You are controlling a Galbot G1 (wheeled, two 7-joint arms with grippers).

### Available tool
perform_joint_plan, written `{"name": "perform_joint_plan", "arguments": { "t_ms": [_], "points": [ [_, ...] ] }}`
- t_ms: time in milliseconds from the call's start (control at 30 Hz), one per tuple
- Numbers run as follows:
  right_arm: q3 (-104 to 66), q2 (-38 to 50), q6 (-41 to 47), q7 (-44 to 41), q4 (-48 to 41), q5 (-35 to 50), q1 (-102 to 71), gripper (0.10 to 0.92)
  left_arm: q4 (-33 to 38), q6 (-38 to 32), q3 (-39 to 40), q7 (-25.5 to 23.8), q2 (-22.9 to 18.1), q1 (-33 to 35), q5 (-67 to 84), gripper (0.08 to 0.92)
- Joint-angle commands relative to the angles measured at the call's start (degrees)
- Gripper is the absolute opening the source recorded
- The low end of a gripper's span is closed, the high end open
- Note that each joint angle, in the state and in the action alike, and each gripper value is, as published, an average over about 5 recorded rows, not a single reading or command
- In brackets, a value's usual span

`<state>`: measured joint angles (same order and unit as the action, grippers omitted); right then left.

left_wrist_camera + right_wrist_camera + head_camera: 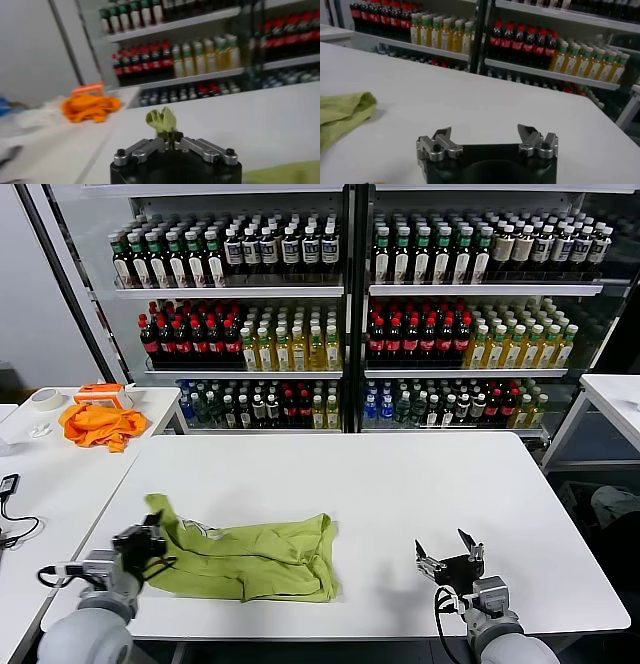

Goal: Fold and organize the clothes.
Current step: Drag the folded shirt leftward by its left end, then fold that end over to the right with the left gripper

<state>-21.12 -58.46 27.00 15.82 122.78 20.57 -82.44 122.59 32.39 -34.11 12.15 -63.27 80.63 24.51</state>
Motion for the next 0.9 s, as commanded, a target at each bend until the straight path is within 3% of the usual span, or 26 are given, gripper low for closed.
{"name": "perform_joint_plan", "arguments": {
  "t_ms": [33, 367, 900],
  "points": [
    [0.15, -0.32, 0.01, 0.04, 0.06, -0.44, 0.07, 0.823, 1.89, 0.68, 13.85, 0.08, -5.71, -2.96, 8.39, 0.098],
    [0.42, -0.52, 0.09, -0.01, -0.23, -0.88, 0.51, 0.823, 0.37, 0.72, 19.00, 0.09, -8.42, -5.11, 8.27, 0.098],
    [0.53, -1.12, 0.23, 0.03, -0.07, -0.90, 0.67, 0.823, -2.90, 0.71, 20.88, -0.10, -8.59, -8.47, 12.73, 0.098]
  ]
}}
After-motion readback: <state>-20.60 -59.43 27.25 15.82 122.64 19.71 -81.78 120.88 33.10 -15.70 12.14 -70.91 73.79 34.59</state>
